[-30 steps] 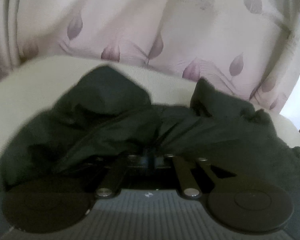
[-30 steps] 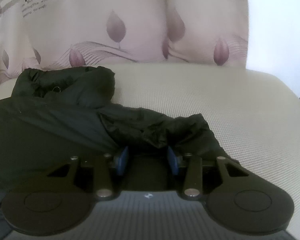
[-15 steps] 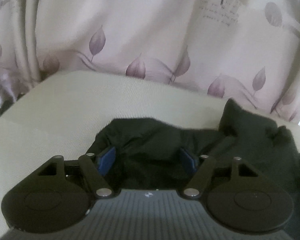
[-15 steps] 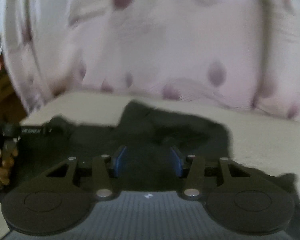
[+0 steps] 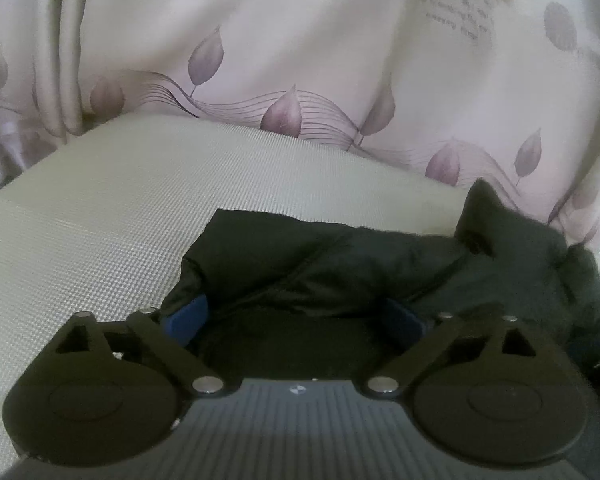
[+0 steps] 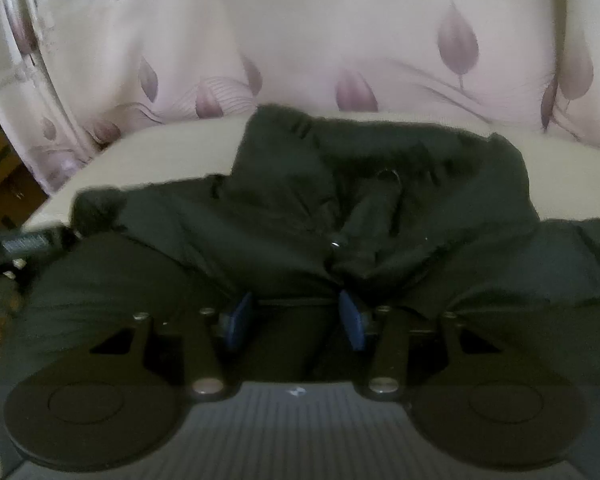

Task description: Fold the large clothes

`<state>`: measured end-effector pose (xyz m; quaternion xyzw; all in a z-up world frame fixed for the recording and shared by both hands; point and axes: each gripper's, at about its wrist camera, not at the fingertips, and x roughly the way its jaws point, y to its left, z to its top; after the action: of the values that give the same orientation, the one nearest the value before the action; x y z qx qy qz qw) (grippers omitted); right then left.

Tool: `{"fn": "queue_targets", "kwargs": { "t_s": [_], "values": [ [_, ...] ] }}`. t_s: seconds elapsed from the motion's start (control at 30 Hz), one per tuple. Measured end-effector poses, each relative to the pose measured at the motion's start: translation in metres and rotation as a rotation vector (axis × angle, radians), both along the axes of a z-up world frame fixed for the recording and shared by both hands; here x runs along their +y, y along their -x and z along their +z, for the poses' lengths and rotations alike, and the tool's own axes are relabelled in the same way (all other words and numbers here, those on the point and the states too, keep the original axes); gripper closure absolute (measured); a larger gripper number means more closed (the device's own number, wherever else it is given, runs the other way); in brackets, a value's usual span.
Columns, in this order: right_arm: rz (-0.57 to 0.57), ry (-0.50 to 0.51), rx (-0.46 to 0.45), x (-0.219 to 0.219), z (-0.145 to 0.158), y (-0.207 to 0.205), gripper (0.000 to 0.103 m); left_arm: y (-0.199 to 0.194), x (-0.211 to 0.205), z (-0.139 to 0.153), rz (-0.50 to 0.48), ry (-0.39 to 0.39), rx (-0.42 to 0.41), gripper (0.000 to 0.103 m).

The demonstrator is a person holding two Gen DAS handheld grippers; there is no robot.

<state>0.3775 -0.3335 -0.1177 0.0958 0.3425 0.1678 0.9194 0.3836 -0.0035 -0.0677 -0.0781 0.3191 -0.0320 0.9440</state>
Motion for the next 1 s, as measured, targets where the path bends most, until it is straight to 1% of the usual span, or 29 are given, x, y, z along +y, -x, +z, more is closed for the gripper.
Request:
{"fn": "queue_targets", "kwargs": {
  "t_s": [0.07, 0.1, 0.2, 0.3, 0.37, 0.43, 0.5, 0.57, 0.6, 0.7, 0.77, 0.8, 0.83, 0.87, 0.9, 0.93, 1.0],
  "values": [
    [-0.058, -0.060, -0.026, -0.030, 0.015, 0.013, 0.054, -0.001, 0.002, -0.001, 0.005, 0.008, 0.001, 0.006],
    [-0.091, -0.066, -0.042, -0.043, 0.020, 0.016, 0.054, -0.001, 0.002, -0.001, 0.008, 0.011, 0.004, 0.005],
    [-0.215, -0.018, -0.049, -0.096, 0.031, 0.019, 0.054, -0.002, 0.004, -0.001, 0.008, 0.019, 0.006, 0.003],
    [-0.353, 0.004, 0.023, -0.149, 0.015, 0.011, 0.054, -0.002, 0.005, -0.002, 0.017, 0.029, 0.007, 0.001],
    [-0.385, -0.012, 0.056, -0.171, -0.004, 0.008, 0.055, -0.001, 0.007, -0.004, 0.019, 0.045, 0.007, 0.000],
    [-0.373, -0.033, 0.061, -0.173, -0.020, 0.012, 0.056, -0.002, 0.010, -0.005, 0.022, 0.065, 0.010, 0.000],
    [-0.354, 0.030, 0.029, -0.162, -0.027, 0.013, 0.056, -0.002, 0.012, -0.006, 0.022, 0.079, 0.008, 0.000],
    [-0.357, 0.024, 0.017, -0.160, -0.031, 0.013, 0.055, -0.001, 0.013, -0.006, 0.030, 0.083, 0.004, 0.000],
    [-0.354, 0.022, 0.016, -0.164, -0.031, 0.013, 0.055, 0.000, 0.012, -0.006, 0.034, 0.079, 0.004, 0.000],
    [-0.346, 0.055, -0.002, -0.163, -0.029, 0.021, 0.054, 0.001, 0.009, -0.003, 0.041, 0.059, 0.010, 0.000],
    [-0.376, 0.086, 0.015, -0.159, -0.016, 0.030, 0.053, 0.004, 0.015, 0.007, 0.038, 0.079, 0.023, 0.008],
    [-0.398, 0.081, -0.040, -0.154, -0.001, 0.048, 0.052, 0.010, 0.024, 0.015, 0.022, 0.129, 0.015, 0.009],
    [-0.380, 0.068, -0.115, -0.151, 0.010, 0.064, 0.049, 0.016, 0.035, 0.024, 0.008, 0.180, 0.000, 0.007],
    [-0.333, 0.065, -0.190, -0.144, 0.022, 0.084, 0.040, 0.023, 0.048, 0.034, 0.010, 0.212, -0.010, 0.006],
    [-0.287, 0.076, -0.243, -0.136, 0.031, 0.101, 0.033, 0.028, 0.059, 0.044, 0.020, 0.225, -0.017, 0.004],
    [-0.246, 0.094, -0.306, -0.125, 0.039, 0.123, 0.023, 0.033, 0.072, 0.053, 0.019, 0.235, -0.025, 0.002],
    [-0.172, 0.104, -0.406, -0.105, 0.044, 0.160, 0.021, 0.039, 0.096, 0.065, -0.017, 0.230, -0.019, 0.002]
  ]
}}
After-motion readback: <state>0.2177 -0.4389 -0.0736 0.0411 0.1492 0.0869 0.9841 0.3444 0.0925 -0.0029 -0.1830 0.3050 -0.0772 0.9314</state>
